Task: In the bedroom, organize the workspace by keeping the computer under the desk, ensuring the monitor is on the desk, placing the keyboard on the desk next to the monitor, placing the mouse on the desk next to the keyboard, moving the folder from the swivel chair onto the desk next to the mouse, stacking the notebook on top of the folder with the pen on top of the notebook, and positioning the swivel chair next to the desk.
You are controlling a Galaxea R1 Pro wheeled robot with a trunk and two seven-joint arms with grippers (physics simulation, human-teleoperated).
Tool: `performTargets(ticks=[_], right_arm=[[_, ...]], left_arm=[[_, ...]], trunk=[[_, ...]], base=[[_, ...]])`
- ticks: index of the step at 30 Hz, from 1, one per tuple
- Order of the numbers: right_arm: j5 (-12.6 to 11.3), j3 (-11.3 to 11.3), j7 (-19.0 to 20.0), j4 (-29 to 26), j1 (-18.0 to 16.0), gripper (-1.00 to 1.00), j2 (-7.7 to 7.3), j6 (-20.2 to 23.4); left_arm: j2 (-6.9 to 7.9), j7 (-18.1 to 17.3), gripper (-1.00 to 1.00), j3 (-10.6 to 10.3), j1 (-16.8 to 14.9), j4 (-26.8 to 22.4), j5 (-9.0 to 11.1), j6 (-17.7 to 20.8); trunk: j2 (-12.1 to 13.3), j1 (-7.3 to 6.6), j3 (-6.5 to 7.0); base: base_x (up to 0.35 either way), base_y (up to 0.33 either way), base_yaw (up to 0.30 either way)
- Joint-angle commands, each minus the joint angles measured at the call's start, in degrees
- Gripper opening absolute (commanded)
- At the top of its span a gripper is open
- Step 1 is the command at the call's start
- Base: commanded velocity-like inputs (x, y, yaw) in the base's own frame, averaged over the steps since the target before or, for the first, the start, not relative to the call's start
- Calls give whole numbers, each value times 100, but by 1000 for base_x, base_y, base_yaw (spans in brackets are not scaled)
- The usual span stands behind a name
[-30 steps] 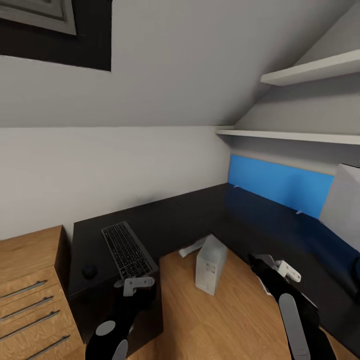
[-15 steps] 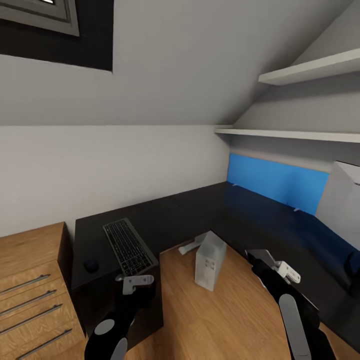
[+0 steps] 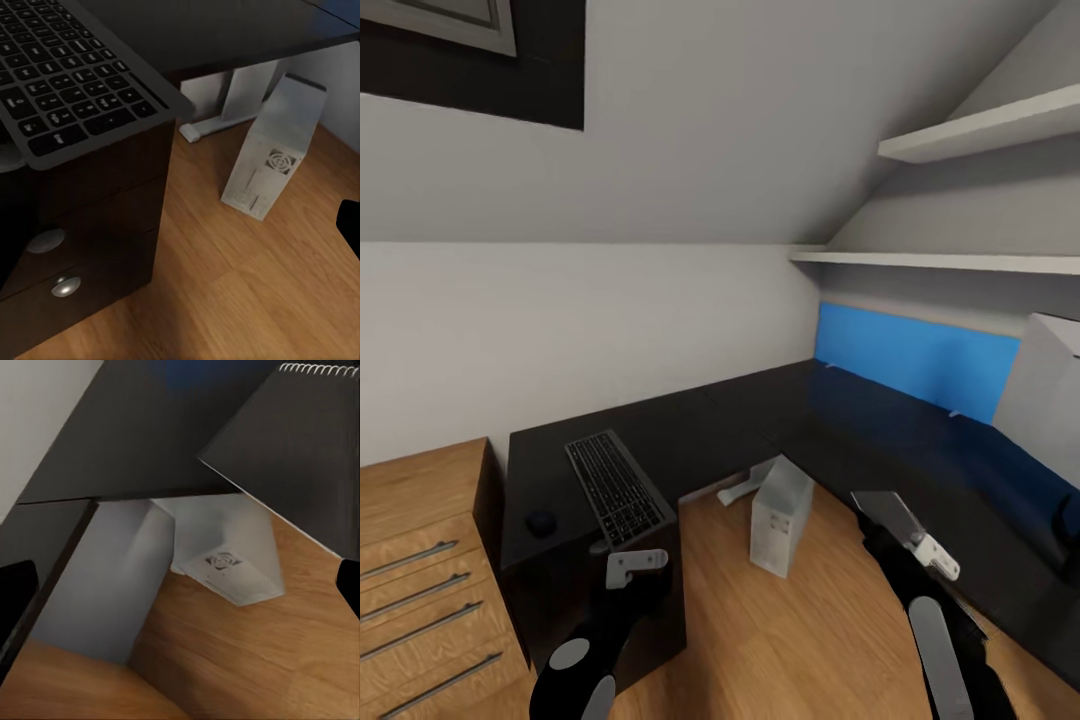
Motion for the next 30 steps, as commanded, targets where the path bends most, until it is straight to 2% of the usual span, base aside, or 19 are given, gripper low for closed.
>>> performTargets(ticks=[1,10,14,19,30], right_arm=[[-139,-5,-34,69,-5,100,12,-139],[-1117,21,-21,611,-5,100,58,-1555],[-1509,23,-19,705,-5,100,61,-1840],[-1839,27,-18,764,-5,100,64,-2016],[-1906,13,-10,775,-5,100,57,-2056]], left_arm=[[0,55,100,-10,-5,-9,60,16],[-5,112,100,-26,-5,-14,60,14],[-6,175,100,-55,-5,-14,60,14],[-2,224,100,-184,-5,-14,60,14],[-2,237,100,-216,-5,-15,60,14]], trunk=[[-45,22,-25],[-406,220,-187],[-567,308,-258],[-767,418,-348],[-1208,659,-546]], base=[[0,0,0],[0,0,0],[0,0,0],[0,0,0],[0,0,0]])
